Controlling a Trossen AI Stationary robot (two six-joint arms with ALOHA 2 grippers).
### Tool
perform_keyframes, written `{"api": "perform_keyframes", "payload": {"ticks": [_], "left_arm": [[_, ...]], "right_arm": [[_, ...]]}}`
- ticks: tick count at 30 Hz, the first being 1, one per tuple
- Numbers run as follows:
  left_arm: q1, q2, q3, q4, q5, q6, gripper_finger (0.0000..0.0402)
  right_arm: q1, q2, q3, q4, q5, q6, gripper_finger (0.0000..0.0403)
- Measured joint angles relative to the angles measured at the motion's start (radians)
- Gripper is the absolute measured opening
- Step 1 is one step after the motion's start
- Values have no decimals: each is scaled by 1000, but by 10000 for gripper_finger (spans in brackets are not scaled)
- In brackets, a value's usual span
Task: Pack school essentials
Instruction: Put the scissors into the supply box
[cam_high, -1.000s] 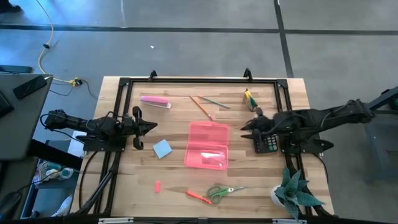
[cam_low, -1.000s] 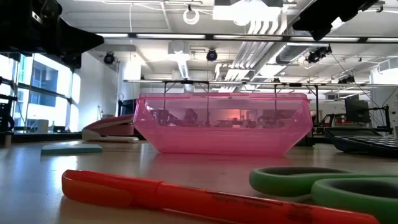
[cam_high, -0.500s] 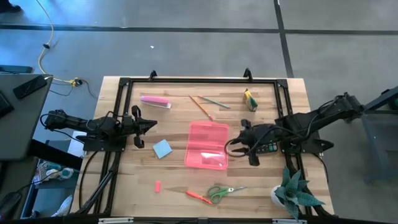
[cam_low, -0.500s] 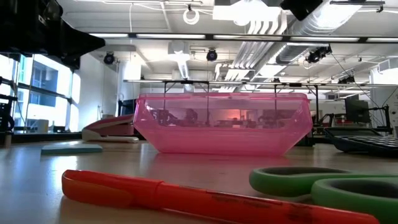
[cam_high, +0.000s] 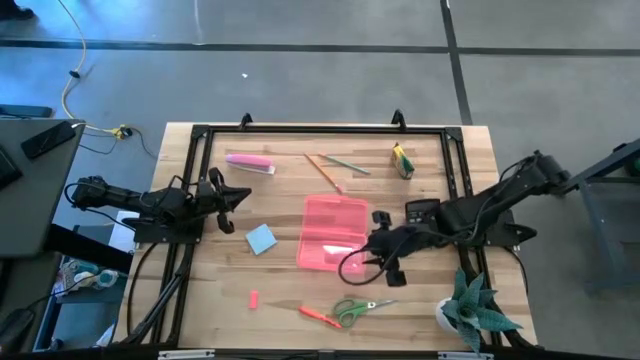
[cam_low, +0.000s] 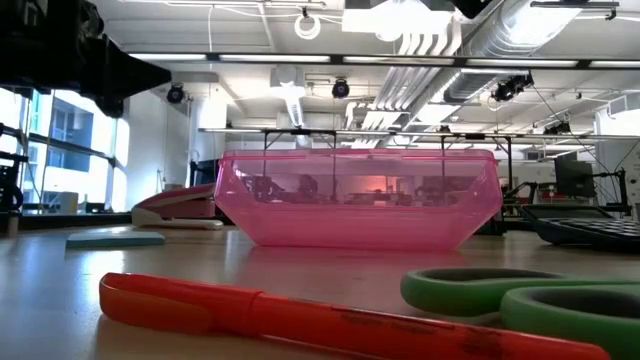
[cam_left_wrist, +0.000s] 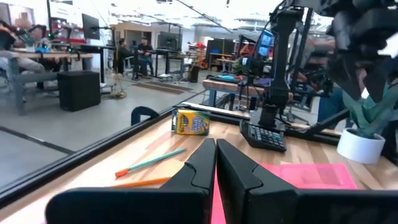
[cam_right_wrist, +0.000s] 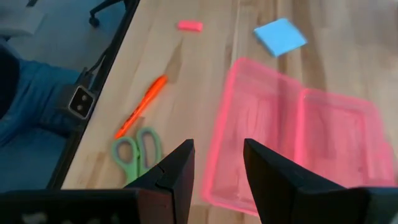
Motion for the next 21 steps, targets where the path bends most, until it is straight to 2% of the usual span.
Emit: {"api": "perform_keyframes", "payload": {"ticks": [11,18,21], "left_arm": [[0,0,0,-47,-33,-106,5],[0,0,0,-94,-45,-141,5],[0,0,0,-103,-48,-143,5]], "right_arm": [[82,91,4,108,11,37,131],[84,97,8,148,10,46,131],[84,111,55,130,9,43,131]]}}
